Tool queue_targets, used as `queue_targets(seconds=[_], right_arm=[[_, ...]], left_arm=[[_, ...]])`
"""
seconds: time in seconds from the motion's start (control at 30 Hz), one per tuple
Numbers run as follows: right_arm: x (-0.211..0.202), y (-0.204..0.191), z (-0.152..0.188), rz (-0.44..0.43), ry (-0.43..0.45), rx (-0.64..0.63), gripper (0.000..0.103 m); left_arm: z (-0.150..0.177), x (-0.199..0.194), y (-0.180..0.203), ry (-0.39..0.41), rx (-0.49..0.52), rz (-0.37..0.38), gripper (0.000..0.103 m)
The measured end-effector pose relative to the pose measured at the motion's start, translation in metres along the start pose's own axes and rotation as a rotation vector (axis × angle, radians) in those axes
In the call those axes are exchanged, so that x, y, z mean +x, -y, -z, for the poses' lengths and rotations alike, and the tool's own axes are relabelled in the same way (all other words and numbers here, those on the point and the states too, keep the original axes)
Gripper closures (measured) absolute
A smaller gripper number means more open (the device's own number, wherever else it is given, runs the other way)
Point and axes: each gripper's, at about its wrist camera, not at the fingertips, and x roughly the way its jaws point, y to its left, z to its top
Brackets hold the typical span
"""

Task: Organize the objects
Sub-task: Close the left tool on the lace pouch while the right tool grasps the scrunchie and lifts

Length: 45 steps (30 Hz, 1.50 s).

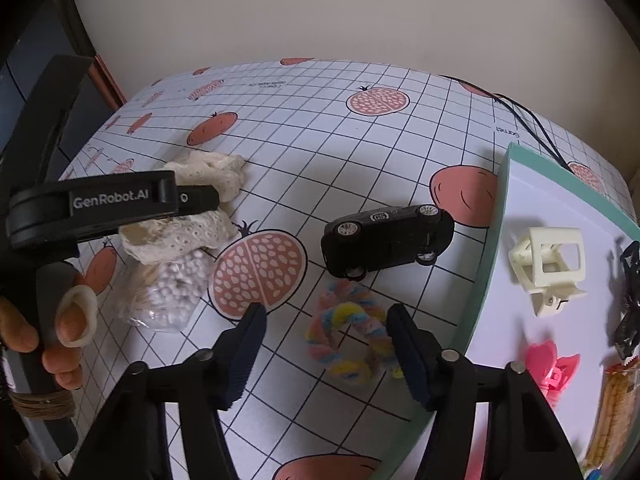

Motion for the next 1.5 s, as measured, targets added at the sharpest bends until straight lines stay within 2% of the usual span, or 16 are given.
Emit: queue_targets(seconds=[0.1,0.33,0.47,0.87,1.37,1.5], right_arm=[[0.002,0.0,0.001,0.01,-0.003,-0.003,0.046],[0.001,0.003,0.0,0.012,0.003,0.005,0.052],[0.0,0.008,-0.001,0.004,0.007,0.03,0.061],[-0.004,0.012,0.0,-0.067,0.012,0.066,0.067],[-0.038,0.014,-0.009,-0.121,0.095,0.084,0.067],[-0.047,0.021,-0.011,-0.123,0.119,0.094,0.067]], left_arm=[[0.0,0.001,-0.001,-0.004,0.003,-0.003,0.043],[0.005,0.003,0.002,0.006,0.023,-0.027,0.047],[0.006,0.002,0.0,0.009,0.016,-0.033,0.056],[0.003,-0.003,0.001,0.018,0.008,-0.032,0.079],[-0.01,-0.026,0.0,0.079,-0.027,0.002,0.083],[-0.014,-0.037,-0.001,0.102,-0.051,0.036,0.083]])
